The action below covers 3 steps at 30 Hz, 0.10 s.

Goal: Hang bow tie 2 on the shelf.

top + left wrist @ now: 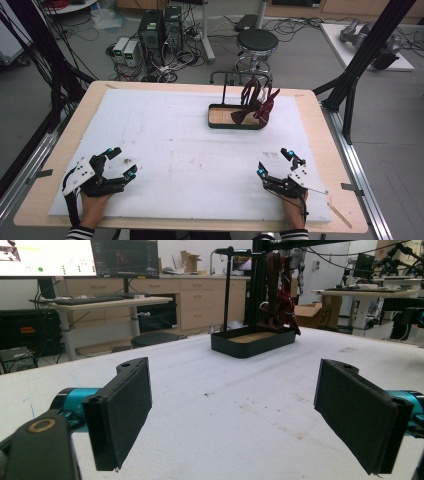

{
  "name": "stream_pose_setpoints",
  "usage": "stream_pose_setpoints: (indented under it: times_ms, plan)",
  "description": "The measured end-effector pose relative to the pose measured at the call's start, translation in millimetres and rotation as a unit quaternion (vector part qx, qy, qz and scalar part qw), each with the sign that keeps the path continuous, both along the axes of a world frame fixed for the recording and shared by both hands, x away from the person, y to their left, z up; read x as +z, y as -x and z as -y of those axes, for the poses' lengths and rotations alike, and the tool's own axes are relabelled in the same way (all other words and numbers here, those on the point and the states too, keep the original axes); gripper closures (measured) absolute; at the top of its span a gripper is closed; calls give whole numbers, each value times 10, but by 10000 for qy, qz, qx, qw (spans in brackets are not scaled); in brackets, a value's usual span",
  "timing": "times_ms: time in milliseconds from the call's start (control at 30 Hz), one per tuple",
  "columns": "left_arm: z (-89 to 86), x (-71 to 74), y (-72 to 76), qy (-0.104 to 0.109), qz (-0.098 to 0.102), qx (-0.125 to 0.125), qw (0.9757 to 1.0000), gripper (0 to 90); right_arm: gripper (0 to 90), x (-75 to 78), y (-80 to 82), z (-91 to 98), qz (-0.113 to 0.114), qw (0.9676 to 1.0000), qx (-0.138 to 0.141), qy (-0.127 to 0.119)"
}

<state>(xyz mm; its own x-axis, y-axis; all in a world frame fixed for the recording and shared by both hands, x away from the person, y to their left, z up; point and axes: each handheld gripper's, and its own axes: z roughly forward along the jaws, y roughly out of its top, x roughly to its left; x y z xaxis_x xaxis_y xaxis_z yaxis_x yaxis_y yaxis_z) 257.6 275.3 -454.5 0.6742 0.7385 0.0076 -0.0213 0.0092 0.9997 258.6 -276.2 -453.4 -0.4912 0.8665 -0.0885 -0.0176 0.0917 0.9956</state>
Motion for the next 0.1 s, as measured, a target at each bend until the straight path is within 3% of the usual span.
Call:
stream_pose_setpoints:
  times_ms: [100]
  plan:
    - [-2, -3, 2, 32, 9, -2, 10000, 157, 107, -4, 5, 6, 0, 10000, -2, -26]
